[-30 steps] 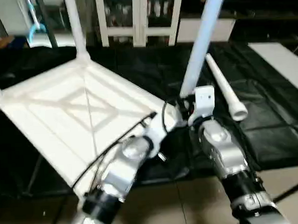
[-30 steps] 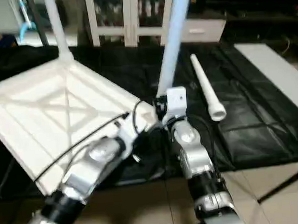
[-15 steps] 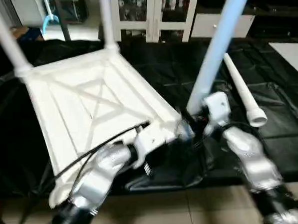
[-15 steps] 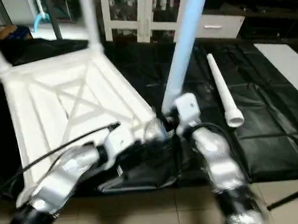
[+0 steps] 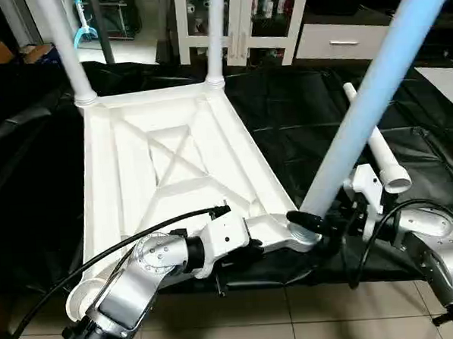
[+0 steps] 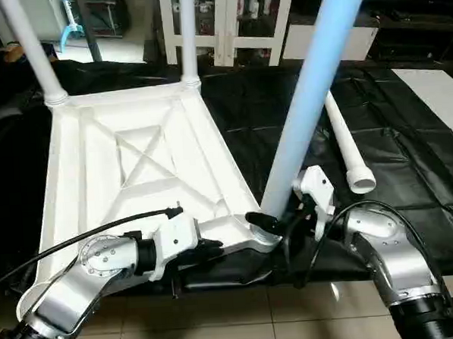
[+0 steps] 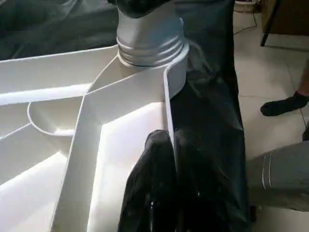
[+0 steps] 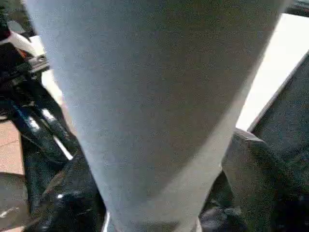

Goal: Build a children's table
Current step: Rotate leg to tighten

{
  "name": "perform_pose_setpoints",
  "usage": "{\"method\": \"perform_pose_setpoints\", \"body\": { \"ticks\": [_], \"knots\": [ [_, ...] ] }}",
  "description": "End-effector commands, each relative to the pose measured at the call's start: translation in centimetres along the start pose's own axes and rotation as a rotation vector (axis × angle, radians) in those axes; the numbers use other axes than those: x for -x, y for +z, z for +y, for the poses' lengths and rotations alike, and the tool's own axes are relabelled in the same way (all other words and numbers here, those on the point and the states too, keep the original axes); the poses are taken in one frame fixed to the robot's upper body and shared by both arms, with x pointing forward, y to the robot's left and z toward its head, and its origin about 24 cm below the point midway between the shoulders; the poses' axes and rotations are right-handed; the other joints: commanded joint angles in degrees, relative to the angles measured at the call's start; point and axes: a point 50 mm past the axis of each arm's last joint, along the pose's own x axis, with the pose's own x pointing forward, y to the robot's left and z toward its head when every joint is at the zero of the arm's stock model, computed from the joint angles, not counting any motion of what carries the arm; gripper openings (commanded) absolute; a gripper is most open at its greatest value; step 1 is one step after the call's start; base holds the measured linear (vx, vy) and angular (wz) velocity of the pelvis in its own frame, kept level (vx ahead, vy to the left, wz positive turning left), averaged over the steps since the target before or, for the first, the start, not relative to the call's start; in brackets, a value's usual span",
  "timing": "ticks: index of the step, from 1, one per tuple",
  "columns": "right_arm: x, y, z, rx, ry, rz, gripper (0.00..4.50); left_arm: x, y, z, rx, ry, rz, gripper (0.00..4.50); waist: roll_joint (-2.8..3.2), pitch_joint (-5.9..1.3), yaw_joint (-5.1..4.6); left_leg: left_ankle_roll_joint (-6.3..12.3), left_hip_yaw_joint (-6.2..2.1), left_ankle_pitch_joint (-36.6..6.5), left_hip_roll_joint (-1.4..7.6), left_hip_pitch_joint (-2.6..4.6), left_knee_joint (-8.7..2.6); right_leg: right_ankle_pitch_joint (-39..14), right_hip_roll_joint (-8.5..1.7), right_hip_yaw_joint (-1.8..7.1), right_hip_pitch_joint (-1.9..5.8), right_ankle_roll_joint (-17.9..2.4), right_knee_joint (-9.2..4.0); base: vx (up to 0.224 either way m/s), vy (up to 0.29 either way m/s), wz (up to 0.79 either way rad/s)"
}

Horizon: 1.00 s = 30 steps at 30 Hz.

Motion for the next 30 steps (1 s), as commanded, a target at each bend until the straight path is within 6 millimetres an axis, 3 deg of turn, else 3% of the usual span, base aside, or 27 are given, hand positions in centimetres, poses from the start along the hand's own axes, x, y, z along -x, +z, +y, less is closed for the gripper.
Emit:
{"method": "perform_pose_setpoints", "body": {
  "ticks": [1, 5, 11, 18, 19, 20, 21, 22, 24, 25, 26, 27, 30],
  "knots": [
    [0.7, 0.1, -0.3, -0.010, 0.000, 0.006, 3.09, -0.3, 2.4, -0.8, -0.070, -0.077, -0.131, 0.00, -0.72, -3.32, -0.19, 3.46, 0.19, -14.0, 1.15, 0.76, -4.30, -14.9, -1.74, 1.65, 2.36, -9.6, -4.53, 0.000, 0.000, 0.00],
    [0.7, 0.1, -0.3, -0.015, 0.013, 0.001, 2.69, -0.2, 2.3, -0.8, -0.071, -0.078, -0.125, 0.00, -0.68, -3.34, -0.12, 3.75, 0.25, -13.0, 1.14, 0.77, -4.23, -13.5, -1.70, 1.64, 2.34, -10.0, -4.40, 0.000, 0.000, 0.00],
    [0.6, -0.2, -0.7, -0.005, -0.063, 0.013, 2.27, -0.1, 2.0, -0.8, -0.078, -0.083, -0.100, 0.00, -0.66, -3.23, -0.24, 3.19, 0.19, -14.2, 1.08, 0.67, -4.35, -16.1, -1.75, 1.62, 2.34, -9.2, -4.66, 0.000, 0.000, 0.00],
    [0.6, -0.2, -0.7, -0.005, -0.063, 0.013, 2.27, -0.1, 2.0, -0.8, -0.078, -0.083, -0.100, 0.00, -0.66, -3.28, -0.41, 3.11, 0.14, -14.1, 1.10, 0.64, -4.34, -15.9, -1.72, 1.62, 2.33, -9.1, -4.63, 0.000, 0.000, 0.00],
    [0.6, -0.4, -1.0, -0.002, -0.102, 0.024, 2.11, -0.1, 1.9, -0.7, -0.084, -0.079, -0.086, 0.00, -0.69, -3.27, -0.40, 3.08, 0.17, -13.9, 1.08, 0.63, -4.32, -15.7, -1.70, 1.62, 2.30, -9.1, -4.62, 0.000, 0.000, 0.00],
    [-0.3, -1.0, -2.1, -0.056, -0.316, 0.036, 2.11, -0.7, 1.7, 0.3, -0.083, -0.002, -0.031, 0.00, -0.36, -3.44, -0.42, 2.97, 0.14, -13.8, 1.06, 0.66, -4.31, -15.5, -1.70, 1.61, 2.38, -9.2, -4.54, 0.000, 0.000, 0.00],
    [-0.6, -1.2, -2.3, -0.070, -0.370, 0.039, 2.02, -0.9, 1.7, 0.6, -0.081, 0.020, -0.020, 0.00, -0.36, -3.29, -0.79, 2.21, 0.28, -13.4, 0.83, 0.70, -4.38, -15.9, -1.49, 1.62, 1.96, -9.0, -4.74, 0.000, 0.000, 0.00],
    [-2.1, -2.2, -3.6, -0.150, -0.673, 0.077, 1.94, -2.0, 1.9, 2.1, -0.077, 0.143, 0.042, 0.00, -0.07, -3.26, -1.13, 1.09, 0.18, -13.0, 0.66, 0.45, -4.42, -16.6, -1.49, 1.68, 1.93, -8.8, -4.56, 0.000, 0.000, 0.00],
    [-3.3, -2.6, -4.2, -0.201, -0.883, 0.090, 1.90, -3.1, 2.6, 3.0, -0.058, 0.231, 0.062, 0.00, -0.31, -3.40, -2.54, -3.63, -0.67, -16.9, 0.30, 0.29, -4.92, -23.9, -1.58, 1.04, 2.27, -6.1, -4.74, -0.035, 0.001, -0.09],
    [-3.5, -2.6, -4.2, -0.214, -0.910, 0.084, 1.90, -3.3, 2.7, 3.2, -0.048, 0.247, 0.063, 0.00, -0.54, -3.63, -2.62, -3.80, -0.70, -17.8, 0.32, 0.45, -4.78, -24.5, -1.68, 1.03, 2.24, -5.4, -4.90, 0.000, 0.000, 0.00],
    [-3.8, -2.6, -4.3, -0.232, -0.941, 0.075, 1.89, -3.5, 2.9, 3.3, -0.034, 0.267, 0.064, 0.00, -0.39, -3.51, -2.72, -3.41, -0.63, -20.1, 0.39, 0.90, -4.62, -24.9, -1.73, 1.16, 1.64, -5.1, -5.37, 0.000, 0.000, 0.00],
    [-4.5, -2.6, -4.4, -0.252, -0.984, 0.059, 1.88, -4.0, 3.2, 3.6, -0.012, 0.305, 0.065, 0.00, -0.40, -3.73, -2.90, -2.83, -0.59, -21.1, 0.42, 1.00, -4.47, -23.5, -1.59, 1.22, 1.55, -5.1, -5.40, 0.000, 0.000, 0.00],
    [-7.6, -1.9, -4.0, -0.258, -1.009, 0.024, 1.87, -5.4, 4.2, 4.0, 0.053, 0.392, 0.063, 0.00, -0.68, -3.95, -3.54, -2.39, -0.52, -18.9, 0.36, 0.37, -4.45, -18.6, -1.49, 1.20, 1.81, -6.4, -4.95, 0.000, 0.000, 0.00]
  ]
}}
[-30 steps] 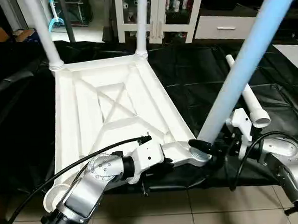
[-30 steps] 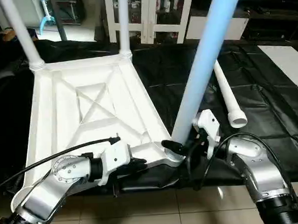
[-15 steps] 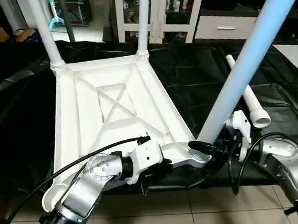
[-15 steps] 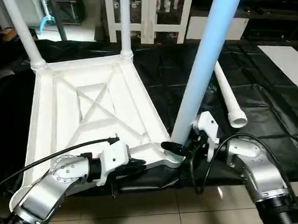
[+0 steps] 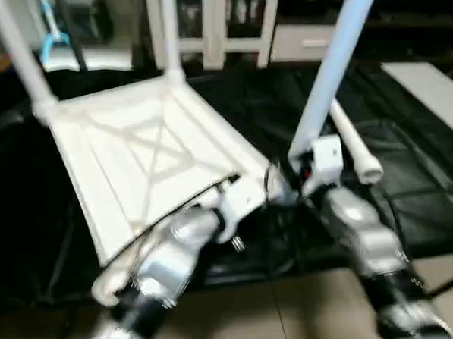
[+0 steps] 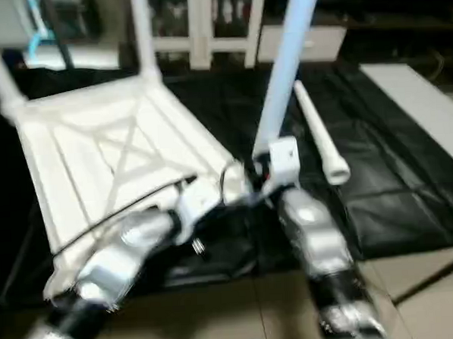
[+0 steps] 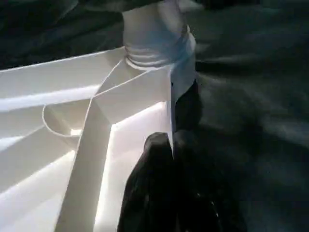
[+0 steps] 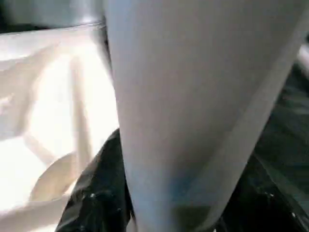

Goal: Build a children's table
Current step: Rotate leg to tighten

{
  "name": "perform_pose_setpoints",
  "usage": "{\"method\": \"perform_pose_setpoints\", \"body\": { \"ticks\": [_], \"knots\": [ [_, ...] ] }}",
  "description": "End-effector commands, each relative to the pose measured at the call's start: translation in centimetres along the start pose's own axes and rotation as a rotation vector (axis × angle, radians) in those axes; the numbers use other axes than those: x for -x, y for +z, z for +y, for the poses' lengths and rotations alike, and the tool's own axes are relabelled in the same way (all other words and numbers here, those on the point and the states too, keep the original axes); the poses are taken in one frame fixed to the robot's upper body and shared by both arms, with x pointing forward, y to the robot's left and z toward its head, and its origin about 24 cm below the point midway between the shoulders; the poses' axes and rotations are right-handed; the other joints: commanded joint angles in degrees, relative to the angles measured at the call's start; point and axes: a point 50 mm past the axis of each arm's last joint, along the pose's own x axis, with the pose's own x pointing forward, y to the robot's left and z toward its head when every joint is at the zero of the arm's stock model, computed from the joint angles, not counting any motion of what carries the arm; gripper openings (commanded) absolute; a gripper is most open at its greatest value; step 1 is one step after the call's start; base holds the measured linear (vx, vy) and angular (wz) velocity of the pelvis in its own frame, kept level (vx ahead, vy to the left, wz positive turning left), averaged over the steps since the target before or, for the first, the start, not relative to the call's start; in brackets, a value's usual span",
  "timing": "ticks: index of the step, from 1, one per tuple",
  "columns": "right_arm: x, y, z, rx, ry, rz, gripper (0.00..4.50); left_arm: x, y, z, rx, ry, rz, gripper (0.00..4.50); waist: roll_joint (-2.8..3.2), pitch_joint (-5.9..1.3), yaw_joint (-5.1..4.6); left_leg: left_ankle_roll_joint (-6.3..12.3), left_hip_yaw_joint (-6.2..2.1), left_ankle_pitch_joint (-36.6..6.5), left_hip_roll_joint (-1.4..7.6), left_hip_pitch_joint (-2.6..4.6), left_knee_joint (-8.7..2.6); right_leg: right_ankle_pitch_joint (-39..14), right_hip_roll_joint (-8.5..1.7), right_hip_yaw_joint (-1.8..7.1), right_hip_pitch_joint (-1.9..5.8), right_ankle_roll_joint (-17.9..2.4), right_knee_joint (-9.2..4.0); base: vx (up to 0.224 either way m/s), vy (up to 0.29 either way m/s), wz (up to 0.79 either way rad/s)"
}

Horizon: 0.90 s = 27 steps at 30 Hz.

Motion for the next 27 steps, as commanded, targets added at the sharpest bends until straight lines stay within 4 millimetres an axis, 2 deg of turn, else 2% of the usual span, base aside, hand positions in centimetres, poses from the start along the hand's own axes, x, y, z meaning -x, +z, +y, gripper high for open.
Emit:
{"method": "perform_pose_setpoints", "body": {
  "ticks": [1, 3, 4, 5, 7, 10, 12, 14, 15, 16, 17, 20, 22, 24, 25, 26, 27],
  "knots": [
    [0.1, -2.1, -2.0, 0.013, -0.163, 0.096, 1.87, -0.2, 2.5, -0.6, -0.010, -0.008, -0.090, 0.00, 0.15, -3.81, 0.37, -1.77, -0.10, -18.2, 0.28, 0.42, -4.49, -17.1, -1.55, 1.14, 2.34, -7.3, -4.72, 0.000, 0.000, 0.00],
    [-0.3, -1.8, -1.2, 0.037, -0.158, 0.082, 1.86, -0.4, 2.6, -0.6, -0.013, 0.000, -0.088, 0.00, 0.01, -3.88, 0.30, -0.33, 0.07, -15.6, 0.22, -0.07, -4.32, -13.2, -1.54, 1.21, 2.71, -8.0, -4.39, 0.000, 0.000, 0.00],
    [-0.5, -1.6, -0.9, 0.049, -0.150, 0.075, 1.86, -0.4, 2.6, -0.5, -0.018, 0.002, -0.087, 0.00, 0.03, -3.96, 0.30, -0.03, 0.11, -14.9, 0.19, -0.04, -4.26, -12.4, -1.54, 1.22, 2.80, -8.3, -4.28, 0.000, 0.000, 0.00],
    [-0.7, -1.0, -0.4, 0.049, -0.135, 0.042, 1.86, -0.2, 2.2, -0.3, -0.025, 0.010, -0.078, 0.00, -0.32, -3.94, 0.29, 0.58, 0.21, -13.9, 0.30, 0.01, -4.18, -10.8, -1.54, 1.25, 2.81, -8.8, -4.20, 0.000, 0.000, 0.00],
    [-0.8, -0.8, -0.2, 0.046, -0.111, 0.025, 1.86, 0.0, 1.8, -0.1, -0.036, 0.021, -0.072, 0.00, 0.09, -4.01, 0.45, 1.57, 0.27, -11.7, 0.40, 0.15, -4.01, -7.0, -1.50, 1.33, 2.92, -10.0, -3.76, 0.000, 0.000, 0.00],
    [-0.7, -0.2, 0.8, 0.015, 0.006, -0.034, 1.86, 0.3, 1.2, 0.3, -0.040, 0.037, -0.062, 0.00, 0.12, -4.10, 0.57, 2.66, 0.39, -10.1, 0.46, 0.22, -3.91, -3.4, -1.43, 1.36, 3.14, -11.3, -3.31, 0.000, 0.000, 0.00],
    [-0.3, 0.3, 1.4, 0.048, 0.104, -0.091, 2.42, 0.6, 0.9, 0.7, -0.057, 0.043, -0.064, 0.00, 0.21, -4.05, 0.78, 3.46, 0.51, -10.5, 0.50, 0.29, -3.88, -3.9, -1.42, 1.36, 3.13, -11.9, -3.52, 0.000, 0.000, 0.00],
    [0.2, 0.7, 1.7, 0.036, 0.166, -0.118, 2.59, 0.8, 0.7, 0.9, -0.076, 0.041, -0.070, 0.00, 0.22, -3.91, 1.03, 3.34, 0.51, -11.5, 0.71, 0.37, -4.03, -5.6, -1.48, 1.42, 3.09, -11.8, -3.65, 0.000, 0.000, 0.00],
    [0.3, 0.7, 1.7, 0.037, 0.183, -0.124, 2.65, 0.9, 0.6, 1.0, -0.078, 0.042, -0.072, 0.00, 0.44, -3.98, 1.26, 2.92, 0.51, -12.5, 0.74, 0.63, -4.06, -7.0, -1.47, 1.46, 2.94, -11.7, -3.74, 0.000, 0.000, 0.00],
    [0.7, 0.9, 1.8, 0.041, 0.216, -0.134, 2.78, 1.0, 0.5, 1.1, -0.081, 0.044, -0.077, 0.00, 0.33, -3.88, 1.27, 2.75, 0.52, -12.9, 0.73, 0.60, -4.16, -7.6, -1.43, 1.47, 2.96, -11.5, -3.88, 0.000, 0.000, 0.00],
    [1.5, 1.0, 1.6, 0.058, 0.258, -0.150, 2.89, 1.2, 0.3, 1.4, -0.087, 0.042, -0.075, 0.00, 0.59, -3.98, 1.52, 2.29, 0.43, -13.4, 0.79, 0.73, -4.21, -8.2, -1.44, 1.49, 2.94, -11.2, -3.85, 0.000, 0.000, 0.00],
    [2.3, 1.1, 1.3, 0.074, 0.276, -0.153, 3.11, 1.4, 0.0, 1.6, -0.096, 0.041, -0.071, 0.00, 0.55, -3.83, 1.62, 1.50, 0.31, -14.4, 0.72, 0.56, -4.44, -9.7, -1.38, 1.52, 3.00, -10.3, -4.02, 0.000, 0.000, 0.00],
    [3.3, 0.9, 0.9, 0.085, 0.293, -0.148, 3.33, 1.6, -0.5, 1.9, -0.096, 0.045, -0.061, 0.00, 0.89, -3.84, 1.80, 1.18, 0.33, -14.8, 0.72, 0.75, -4.39, -9.9, -1.35, 1.64, 2.81, -10.2, -4.11, 0.000, 0.000, 0.00],
    [3.8, 0.9, 0.7, 0.099, 0.292, -0.146, 3.45, 1.6, -0.6, 2.1, -0.096, 0.048, -0.057, 0.00, 0.83, -3.79, 2.05, 1.01, 0.30, -15.1, 0.71, 0.69, -4.48, -10.1, -1.29, 1.65, 2.86, -9.9, -4.21, 0.000, 0.000, 0.00],
    [4.6, 0.7, 0.3, 0.105, 0.269, -0.143, 3.53, 1.6, -0.6, 2.3, -0.094, 0.053, -0.055, 0.00, 0.84, -3.79, 2.05, 0.83, 0.21, -15.3, 0.69, 0.52, -4.57, -10.5, -1.38, 1.64, 2.90, -9.9, -4.11, 0.000, 0.000, 0.00],
    [5.0, 0.5, 0.0, 0.103, 0.247, -0.140, 3.65, 1.5, -0.6, 2.4, -0.093, 0.055, -0.054, 0.00, 0.99, -3.67, 2.37, 0.69, 0.36, -15.8, 0.66, 0.79, -4.53, -11.5, -1.29, 1.74, 2.63, -9.2, -4.53, 0.000, 0.000, 0.00],
    [5.4, 0.4, -0.3, 0.103, 0.222, -0.140, 3.77, 1.4, -0.6, 2.5, -0.089, 0.058, -0.050, 0.00, 0.93, -3.75, 2.34, 0.49, 0.18, -16.5, 0.69, 0.66, -4.69, -12.2, -1.38, 1.69, 2.77, -9.1, -4.42, 0.000, 0.000, 0.00]
  ]
}}
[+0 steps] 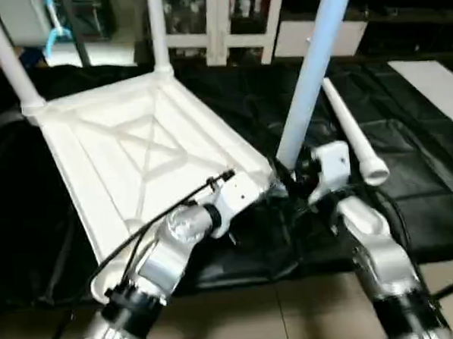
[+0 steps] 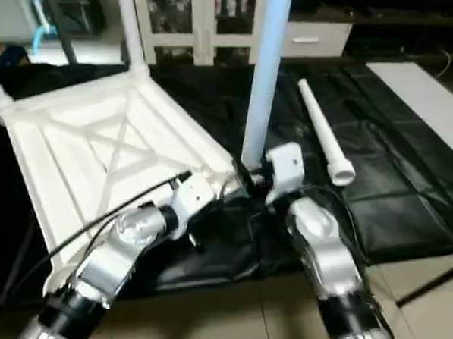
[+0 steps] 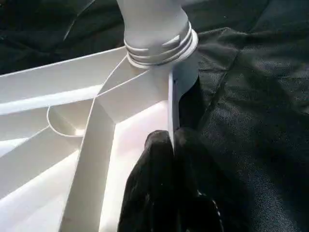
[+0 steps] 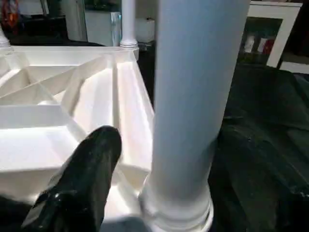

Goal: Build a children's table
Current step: Rotate leg to tighten

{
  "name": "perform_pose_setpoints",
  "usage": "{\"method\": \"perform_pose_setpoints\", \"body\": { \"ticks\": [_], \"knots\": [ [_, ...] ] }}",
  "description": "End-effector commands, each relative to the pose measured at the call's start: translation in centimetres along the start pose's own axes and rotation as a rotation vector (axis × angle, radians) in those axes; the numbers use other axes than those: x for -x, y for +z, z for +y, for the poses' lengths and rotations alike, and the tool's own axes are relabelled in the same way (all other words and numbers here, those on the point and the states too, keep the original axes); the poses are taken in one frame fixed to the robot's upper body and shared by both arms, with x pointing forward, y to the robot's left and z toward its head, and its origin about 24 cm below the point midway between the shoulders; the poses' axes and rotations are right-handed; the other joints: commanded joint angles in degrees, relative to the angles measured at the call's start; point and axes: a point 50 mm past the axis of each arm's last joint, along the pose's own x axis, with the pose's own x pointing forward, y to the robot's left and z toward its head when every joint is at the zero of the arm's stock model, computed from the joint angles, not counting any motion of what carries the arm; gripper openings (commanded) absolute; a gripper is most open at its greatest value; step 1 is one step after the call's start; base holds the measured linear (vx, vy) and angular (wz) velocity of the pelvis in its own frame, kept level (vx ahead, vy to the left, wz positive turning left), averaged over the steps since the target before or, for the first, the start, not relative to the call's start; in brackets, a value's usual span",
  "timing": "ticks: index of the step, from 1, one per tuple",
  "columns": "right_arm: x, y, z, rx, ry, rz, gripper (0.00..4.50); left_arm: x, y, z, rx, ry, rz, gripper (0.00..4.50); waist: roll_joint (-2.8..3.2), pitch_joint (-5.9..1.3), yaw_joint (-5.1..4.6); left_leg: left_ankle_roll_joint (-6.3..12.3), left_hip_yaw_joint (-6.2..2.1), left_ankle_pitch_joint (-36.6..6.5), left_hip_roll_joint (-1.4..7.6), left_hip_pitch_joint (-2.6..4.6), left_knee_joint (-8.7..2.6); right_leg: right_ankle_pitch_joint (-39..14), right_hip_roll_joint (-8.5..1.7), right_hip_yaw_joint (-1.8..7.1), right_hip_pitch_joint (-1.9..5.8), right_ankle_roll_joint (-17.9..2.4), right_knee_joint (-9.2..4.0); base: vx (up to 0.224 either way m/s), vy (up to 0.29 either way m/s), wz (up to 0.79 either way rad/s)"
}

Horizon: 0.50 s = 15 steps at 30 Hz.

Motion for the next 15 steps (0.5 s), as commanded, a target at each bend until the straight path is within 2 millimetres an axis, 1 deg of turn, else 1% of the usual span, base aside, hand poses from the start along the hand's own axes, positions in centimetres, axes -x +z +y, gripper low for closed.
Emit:
{"method": "perform_pose_setpoints", "body": {
  "ticks": [1, 2, 3, 4, 5, 6, 7, 8, 9, 10, 11, 12, 13, 14, 15],
  "knots": [
    [0.8, 0.3, -0.2, 0.015, -0.032, -0.002, 3.89, 0.0, 0.4, 1.2, -0.002, 0.046, -0.011, 0.00, 0.72, -3.80, 0.26, 0.30, 0.12, -16.6, 0.51, 0.65, -4.53, -13.2, -1.56, 1.53, 2.94, -8.7, -4.54, 0.000, 0.000, 0.00],
    [1.2, 0.2, -0.4, 0.022, -0.046, 0.002, 3.89, 0.0, 0.3, 1.3, 0.002, 0.049, -0.004, 0.00, 0.89, -3.66, 0.28, 0.02, 0.13, -17.7, 0.52, 0.83, -4.60, -14.3, -1.47, 1.58, 2.64, -8.3, -4.82, 0.000, 0.000, 0.00],
    [1.7, 0.1, -0.5, 0.028, -0.057, 0.008, 3.95, -0.1, 0.2, 1.4, 0.006, 0.052, 0.002, 0.00, 0.76, -3.68, 0.31, -0.19, 0.02, -18.3, 0.46, 0.67, -4.65, -15.2, -1.51, 1.55, 2.76, -7.9, -4.83, 0.000, 0.000, 0.00],
    [2.2, 0.0, -0.6, 0.039, -0.070, 0.016, 3.95, -0.3, 0.1, 1.6, 0.015, 0.058, 0.012, 0.00, 0.76, -3.68, 0.31, -0.19, 0.02, -18.3, 0.46, 0.67, -4.65, -15.2, -1.51, 1.55, 2.76, -7.9, -4.83, 0.000, 0.000, 0.00],
    [3.1, -0.3, -0.8, 0.061, -0.094, 0.029, 3.95, -0.5, 0.0, 1.8, 0.031, 0.071, 0.021, 0.00, 0.77, -3.65, 0.35, -0.35, -0.06, -19.4, 0.42, 0.70, -4.68, -16.3, -1.54, 1.53, 2.69, -7.5, -4.95, 0.000, 0.000, 0.00],
    [3.5, -0.5, -0.8, 0.073, -0.106, 0.037, 3.95, -0.7, 0.0, 2.0, 0.047, 0.084, 0.027, 0.00, 1.13, -3.59, 0.34, -0.51, -0.16, -19.1, 0.33, 0.50, -4.77, -16.5, -1.52, 1.53, 2.81, -7.2, -4.94, 0.000, 0.000, 0.00],
    [4.3, -0.8, -0.9, 0.074, -0.126, 0.053, 3.95, -1.2, 0.1, 2.3, 0.085, 0.109, 0.034, 0.00, 1.57, -3.50, 0.52, -0.64, -0.02, -20.3, 0.36, 0.96, -4.68, -17.0, -1.40, 1.57, 2.35, -7.0, -5.36, 0.000, 0.000, 0.00],
    [4.7, -1.0, -0.8, 0.070, -0.138, 0.064, 3.95, -1.6, 0.2, 2.5, 0.108, 0.124, 0.038, 0.00, 1.12, -3.39, 0.41, -0.51, -0.01, -22.0, 0.17, 1.01, -4.66, -19.0, -1.35, 1.46, 2.36, -6.6, -5.63, 0.000, 0.000, 0.00],
    [4.9, -1.4, -0.8, 0.071, -0.147, 0.085, 3.95, -2.0, 0.5, 2.7, 0.132, 0.138, 0.034, 0.00, 1.75, -3.44, 0.43, -0.46, -0.36, -22.5, 0.05, 0.66, -4.82, -20.6, -1.60, 1.31, 2.74, -6.3, -5.57, 0.000, 0.000, 0.00],
    [5.1, -1.6, -0.7, 0.068, -0.156, 0.100, 3.95, -2.4, 1.0, 3.0, 0.159, 0.154, 0.020, 0.00, 1.39, -3.52, 0.16, -0.28, -0.39, -22.3, -0.14, 0.45, -4.72, -21.8, -1.58, 1.12, 2.83, -5.5, -5.96, 0.000, 0.000, 0.00],
    [5.2, -1.8, -0.6, 0.068, -0.162, 0.109, 3.95, -2.7, 1.5, 3.1, 0.179, 0.163, 0.002, 0.00, 1.23, -3.67, 0.05, -0.09, -0.52, -21.8, -0.15, 0.29, -4.73, -21.4, -1.62, 1.07, 3.08, -5.5, -5.77, 0.000, 0.000, 0.00],
    [5.2, -1.9, -0.5, 0.068, -0.164, 0.113, 3.95, -2.8, 1.6, 3.2, 0.185, 0.165, -0.005, 0.00, 1.95, -3.76, 0.08, 0.29, -0.72, -19.9, -0.18, -0.14, -4.79, -20.5, -1.83, 0.98, 3.47, -5.7, -5.56, 0.000, 0.000, 0.00],
    [5.2, -2.0, -0.5, 0.069, -0.169, 0.124, 3.95, -3.1, 2.1, 3.3, 0.201, 0.170, -0.025, 0.00, 1.58, -3.61, -0.14, 0.71, -0.50, -19.5, -0.23, -0.26, -4.79, -20.8, -1.72, 0.98, 3.30, -5.7, -6.03, 0.000, 0.000, 0.00],
    [5.1, -2.1, -0.3, 0.065, -0.169, 0.130, 3.95, -3.5, 3.3, 3.3, 0.244, 0.167, -0.097, 0.00, 1.86, -3.82, -0.07, 1.18, -0.52, -18.8, -0.22, -0.09, -4.63, -20.6, -1.79, 0.95, 3.29, -6.1, -5.93, 0.000, 0.000, 0.00],
    [5.0, -2.1, -0.2, 0.065, -0.167, 0.139, 3.95, -3.8, 4.0, 3.3, 0.271, 0.168, -0.141, 0.00, 1.83, -3.85, -0.06, 1.53, -0.31, -18.1, -0.35, -0.06, -4.40, -19.9, -1.76, 1.00, 3.15, -6.4, -6.11, 0.000, 0.000, 0.00]
  ]
}}
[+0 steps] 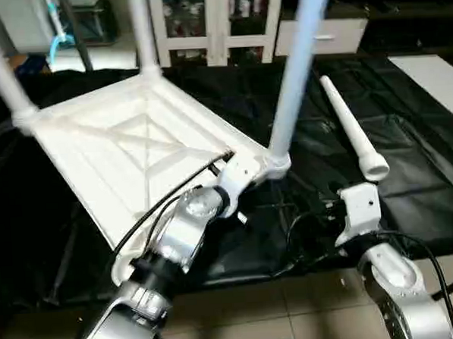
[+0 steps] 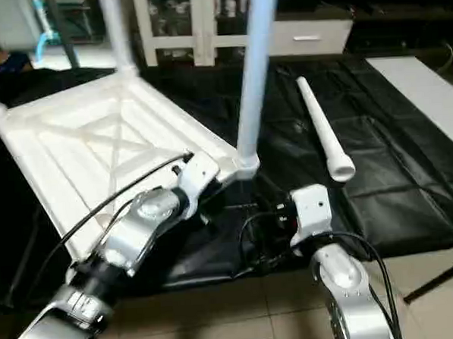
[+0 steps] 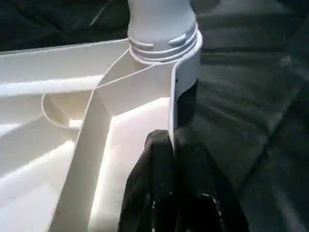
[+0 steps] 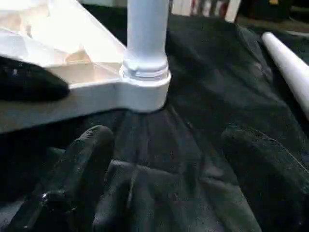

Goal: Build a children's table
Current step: Rotate leg to tighten, then rotate table base

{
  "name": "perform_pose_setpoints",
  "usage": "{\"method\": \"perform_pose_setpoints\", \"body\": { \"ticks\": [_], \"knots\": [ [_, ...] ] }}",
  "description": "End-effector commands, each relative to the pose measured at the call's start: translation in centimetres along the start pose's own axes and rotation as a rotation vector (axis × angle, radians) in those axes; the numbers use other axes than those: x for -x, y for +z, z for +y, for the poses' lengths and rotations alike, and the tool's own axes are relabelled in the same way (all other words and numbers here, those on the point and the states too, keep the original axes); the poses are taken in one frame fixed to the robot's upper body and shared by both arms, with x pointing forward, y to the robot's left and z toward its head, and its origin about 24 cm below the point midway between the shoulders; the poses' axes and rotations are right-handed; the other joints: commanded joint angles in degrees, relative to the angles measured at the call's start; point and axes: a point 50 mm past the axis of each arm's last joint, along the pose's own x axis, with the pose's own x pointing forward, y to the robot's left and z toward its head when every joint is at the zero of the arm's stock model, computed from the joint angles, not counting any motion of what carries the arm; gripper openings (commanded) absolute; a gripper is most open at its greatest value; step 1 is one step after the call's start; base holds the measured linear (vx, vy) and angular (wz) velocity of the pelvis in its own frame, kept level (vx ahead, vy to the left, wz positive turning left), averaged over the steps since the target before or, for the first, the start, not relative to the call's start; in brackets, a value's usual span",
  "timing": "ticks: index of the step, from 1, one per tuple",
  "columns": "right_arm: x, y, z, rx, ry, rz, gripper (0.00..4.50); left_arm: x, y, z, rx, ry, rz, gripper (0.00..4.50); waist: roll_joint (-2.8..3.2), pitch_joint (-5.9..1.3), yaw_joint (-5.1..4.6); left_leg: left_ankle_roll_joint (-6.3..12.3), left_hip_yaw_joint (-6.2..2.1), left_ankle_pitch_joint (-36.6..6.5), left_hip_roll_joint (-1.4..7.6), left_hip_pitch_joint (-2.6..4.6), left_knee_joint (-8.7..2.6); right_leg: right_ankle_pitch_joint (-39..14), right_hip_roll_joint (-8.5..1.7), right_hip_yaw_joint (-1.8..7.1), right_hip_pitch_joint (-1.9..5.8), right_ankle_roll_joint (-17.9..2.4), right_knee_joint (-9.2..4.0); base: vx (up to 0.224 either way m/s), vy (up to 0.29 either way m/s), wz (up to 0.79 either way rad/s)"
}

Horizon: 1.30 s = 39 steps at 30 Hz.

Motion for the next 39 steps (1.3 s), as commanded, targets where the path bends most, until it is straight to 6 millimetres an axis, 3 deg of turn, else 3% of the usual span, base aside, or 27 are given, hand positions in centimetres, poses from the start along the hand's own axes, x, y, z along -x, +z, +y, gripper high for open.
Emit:
{"method": "perform_pose_setpoints", "body": {
  "ticks": [1, 2, 5, 6, 7, 9, 11, 13, 16, 17, 18, 19, 20, 21, 22, 23, 24, 26, 27, 28, 29, 30, 31, 33, 34, 36, 39],
  "knots": [
    [-0.2, 0.6, 0.4, 0.007, 0.004, -0.006, 3.95, -0.2, 3.2, 0.4, 0.045, 0.034, -0.164, 0.00, -0.35, -4.08, 0.53, 2.15, 0.04, -16.5, -0.18, 0.18, -4.00, -17.0, -1.70, 1.26, 2.96, -8.2, -5.02, 0.000, 0.000, 0.00],
    [-0.3, 0.4, 0.7, 0.015, 0.016, 0.014, 3.95, -0.5, 5.3, -0.2, 0.097, 0.044, -0.311, 0.00, -0.22, -4.16, 0.77, 2.87, 0.02, -14.7, -0.07, 0.01, -3.99, -13.5, -1.62, 1.23, 3.16, -9.4, -4.71, 0.000, 0.000, 0.00],
    [-0.3, 0.3, 0.8, 0.020, 0.017, 0.026, 3.95, -0.7, 5.8, -0.4, 0.156, 0.026, -0.352, 0.00, -0.05, -4.61, 1.65, 4.74, 0.13, -10.3, 0.37, 0.20, -3.58, -5.0, -1.84, 1.21, 3.37, -12.8, -3.74, 0.000, 0.000, 0.00],
    [-0.4, 0.3, 0.8, 0.020, 0.016, 0.030, 3.99, -0.8, 5.8, -0.5, 0.190, -0.007, -0.346, 0.32, -0.20, -4.52, 1.63, 5.10, 0.23, -9.8, 0.33, 0.08, -3.55, -4.1, -1.75, 1.20, 3.40, -13.1, -3.65, 0.000, 0.000, 0.00],
    [-0.4, 0.3, 0.8, 0.023, 0.019, 0.036, 3.99, -0.8, 5.7, -0.4, 0.214, -0.022, -0.335, 0.32, -0.51, -4.40, 1.81, 5.52, 0.34, -9.3, 0.22, 0.04, -3.56, -4.1, -1.82, 1.15, 3.56, -13.2, -3.53, 0.000, 0.000, 0.00],
    [-0.5, 0.2, 0.9, 0.031, 0.025, 0.043, 3.99, -0.8, 5.7, -0.1, 0.214, -0.016, -0.331, 0.40, -0.55, -4.02, 1.94, 5.89, 0.58, -10.4, 0.18, 0.27, -3.64, -7.7, -1.90, 1.22, 3.47, -12.4, -3.92, 0.000, 0.000, 0.00],
    [-0.6, 0.2, 1.0, 0.033, 0.033, 0.049, 3.99, -0.7, 5.9, 0.5, 0.205, 0.000, -0.351, 0.60, -0.33, -4.03, 2.03, 5.17, 0.53, -12.2, 0.21, 0.58, -3.77, -11.8, -1.98, 1.24, 3.42, -11.3, -4.25, 0.000, 0.000, 0.00],
    [-0.6, 0.2, 1.1, 0.032, 0.039, 0.052, 3.99, -0.5, 6.1, 0.8, 0.191, 0.005, -0.367, 0.75, -0.58, -3.98, 2.00, 4.49, 0.51, -13.0, 0.22, 0.63, -3.90, -13.3, -1.87, 1.24, 3.32, -10.4, -4.48, 0.000, 0.000, 0.00],
    [-0.8, 0.3, 1.4, 0.031, 0.064, 0.051, 3.99, 0.8, 6.2, 1.9, 0.101, -0.046, -0.409, 0.93, -0.43, -3.96, 2.33, 3.83, 0.34, -13.9, 0.28, 0.78, -4.14, -15.1, -2.05, 1.19, 3.22, -9.6, -4.48, 0.000, 0.000, 0.00],
    [-0.8, 0.4, 1.5, 0.031, 0.075, 0.048, 3.99, 1.5, 6.2, 2.3, 0.053, -0.084, -0.419, 0.93, -0.40, -3.84, 2.06, 3.70, 0.36, -13.9, 0.36, 0.48, -4.30, -15.3, -2.05, 1.24, 3.22, -9.5, -4.44, 0.000, 0.000, 0.00],
    [-0.9, 0.5, 1.6, 0.024, 0.094, 0.042, 3.99, 3.2, 5.6, 3.2, -0.044, -0.158, -0.397, 0.93, -0.43, -4.00, 2.27, 3.33, 0.12, -13.8, 0.67, 0.65, -4.47, -14.9, -2.40, 1.24, 3.35, -9.8, -4.08, 0.000, 0.000, 0.00],
    [-0.9, 0.7, 1.9, 0.016, 0.122, 0.034, 3.99, 6.1, 4.1, 4.5, -0.154, -0.280, -0.308, 0.93, -0.42, -3.96, 1.92, 3.29, 0.10, -13.4, 0.69, 0.28, -4.57, -14.4, -2.32, 1.29, 3.43, -9.7, -3.84, 0.000, 0.000, 0.00],
    [-0.9, 0.7, 1.9, 0.014, 0.127, 0.032, 3.99, 6.8, 3.7, 4.7, -0.167, -0.308, -0.282, 0.93, 0.08, -3.87, 1.30, 2.64, -0.28, -13.2, 0.89, -0.16, -5.15, -14.6, -2.45, 1.24, 3.66, -9.5, -3.19, 0.000, 0.000, 0.00],
    [-0.9, 0.8, 2.0, 0.007, 0.141, 0.028, 3.99, 9.0, 2.6, 5.4, -0.190, -0.393, -0.197, 0.93, -0.07, -3.91, 1.06, 1.52, -0.16, -14.1, 0.78, 0.48, -4.91, -15.2, -2.25, 1.12, 3.30, -9.3, -3.24, 0.000, 0.000, 0.00],
    [-0.9, 0.8, 2.0, 0.007, 0.142, 0.029, 3.99, 9.1, 2.5, 5.4, -0.190, -0.395, -0.193, 0.93, 0.43, -3.88, 0.86, 1.25, 0.26, -14.3, 0.77, 1.37, -4.64, -13.6, -1.88, 1.42, 2.50, -10.4, -3.31, 0.000, 0.000, 0.00],
    [-1.0, 0.8, 2.2, 0.007, 0.159, 0.029, 3.99, 10.7, 1.6, 6.0, -0.199, -0.435, -0.120, 0.93, 0.07, -3.79, 0.85, 0.87, 0.30, -14.4, 0.67, 1.31, -4.61, -13.0, -1.73, 1.40, 2.54, -10.7, -3.08, 0.000, 0.000, 0.00],
    [-1.2, 0.8, 2.4, 0.011, 0.182, 0.031, 3.99, 13.0, 0.3, 6.8, -0.223, -0.474, -0.009, 0.93, -0.18, -3.64, 1.29, 0.79, 0.51, -15.2, 0.85, 1.72, -4.75, -13.4, -1.75, 1.46, 2.24, -11.2, -3.15, 0.000, 0.000, 0.00],
    [-1.4, 0.8, 2.6, 0.008, 0.198, 0.031, 3.99, 15.1, -0.7, 7.3, -0.213, -0.510, 0.087, 0.93, 0.01, -3.40, 1.25, 0.12, 0.37, -16.6, 0.83, 1.58, -5.19, -15.3, -1.72, 1.45, 2.31, -10.8, -2.84, 0.000, 0.000, 0.00],
    [-1.5, 0.8, 2.6, 0.011, 0.202, 0.031, 3.99, 15.4, -0.8, 7.5, -0.211, -0.509, 0.102, 0.93, 0.15, -3.34, 1.18, -0.21, 0.40, -17.1, 0.84, 1.73, -5.30, -15.6, -1.65, 1.51, 2.19, -10.6, -2.97, 0.000, 0.000, 0.00],
    [-1.6, 0.9, 2.7, 0.014, 0.208, 0.031, 3.99, 16.0, -1.0, 7.7, -0.209, -0.507, 0.125, 0.93, 0.04, -3.02, 1.42, -1.18, 0.62, -19.5, 0.88, 2.46, -5.41, -17.2, -1.50, 1.65, 1.49, -10.3, -3.36, 0.000, 0.000, 0.00],
    [-1.8, 1.0, 2.8, 0.020, 0.224, 0.030, 3.99, 17.3, -1.4, 8.2, -0.208, -0.493, 0.188, 0.93, -0.17, -2.98, 1.46, -1.51, 0.69, -20.1, 0.90, 2.52, -5.43, -17.7, -1.51, 1.70, 1.46, -10.1, -3.45, 0.000, 0.000, 0.00],
    [-1.9, 1.0, 2.8, 0.021, 0.231, 0.029, 3.99, 18.0, -1.6, 8.4, -0.210, -0.492, 0.222, 0.93, -0.58, -2.98, 1.52, -1.94, 0.60, -20.8, 0.84, 2.26, -5.55, -18.8, -1.69, 1.74, 1.72, -9.6, -3.40, 0.000, 0.000, 0.00],
    [-2.0, 1.0, 2.9, 0.024, 0.237, 0.028, 3.99, 18.6, -1.7, 8.5, -0.204, -0.500, 0.248, 0.93, -0.45, -2.98, 1.62, -2.34, 0.45, -21.2, 0.78, 2.08, -5.67, -19.7, -1.76, 1.79, 1.82, -8.8, -3.27, 0.000, 0.000, 0.00],
    [-2.1, 1.1, 2.8, 0.027, 0.244, 0.029, 3.99, 19.9, -1.9, 8.4, -0.182, -0.530, 0.299, 0.93, -0.40, -2.91, 1.59, -2.73, 0.47, -21.6, 0.75, 2.26, -5.72, -19.8, -1.73, 1.83, 1.58, -8.4, -3.41, 0.000, 0.000, 0.00],
    [-2.2, 1.1, 2.8, 0.028, 0.248, 0.029, 3.99, 20.5, -1.9, 8.2, -0.166, -0.550, 0.323, 0.93, -0.83, -2.97, 1.69, -3.12, 0.42, -22.2, 0.77, 2.27, -5.72, -20.2, -1.86, 1.86, 1.65, -8.3, -3.28, 0.000, 0.000, 0.00],
    [-2.3, 1.0, 2.7, 0.033, 0.256, 0.031, 3.99, 21.6, -2.3, 7.5, -0.147, -0.605, 0.389, 0.93, -1.10, -2.86, 1.74, -3.28, 0.43, -22.7, 0.78, 2.33, -5.77, -20.6, -1.85, 1.89, 1.53, -8.0, -3.47, 0.000, 0.000, 0.00],
    [-2.3, 1.0, 2.7, 0.036, 0.261, 0.031, 3.99, 22.0, -3.0, 6.8, -0.144, -0.646, 0.445, 0.93, -1.21, -2.74, 1.65, -3.46, 0.29, -23.9, 0.79, 2.17, -5.88, -22.3, -1.91, 1.91, 1.54, -7.4, -3.64, 0.000, 0.000, 0.00]
  ]
}}
